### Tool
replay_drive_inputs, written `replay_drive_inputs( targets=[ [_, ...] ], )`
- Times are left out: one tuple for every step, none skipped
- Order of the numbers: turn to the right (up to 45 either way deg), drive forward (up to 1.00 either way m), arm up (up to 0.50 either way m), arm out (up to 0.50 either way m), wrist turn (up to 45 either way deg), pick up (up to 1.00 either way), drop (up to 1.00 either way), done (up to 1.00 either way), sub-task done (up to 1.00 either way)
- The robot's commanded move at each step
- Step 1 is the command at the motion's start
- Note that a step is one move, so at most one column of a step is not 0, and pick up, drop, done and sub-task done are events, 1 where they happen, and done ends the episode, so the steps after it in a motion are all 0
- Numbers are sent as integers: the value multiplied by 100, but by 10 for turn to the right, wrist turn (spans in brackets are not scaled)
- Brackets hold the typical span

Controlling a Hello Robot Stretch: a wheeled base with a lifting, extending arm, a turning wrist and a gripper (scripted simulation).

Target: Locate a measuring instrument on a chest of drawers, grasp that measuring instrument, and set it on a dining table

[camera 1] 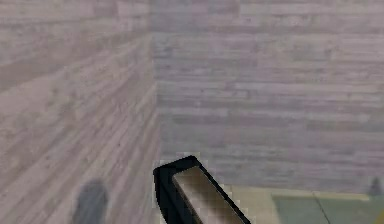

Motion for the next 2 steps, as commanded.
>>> replay_drive_inputs(
  targets=[
    [450,0,0,0,0,0,0,0,0],
    [90,0,0,0,0,0,0,0,0]
  ],
)
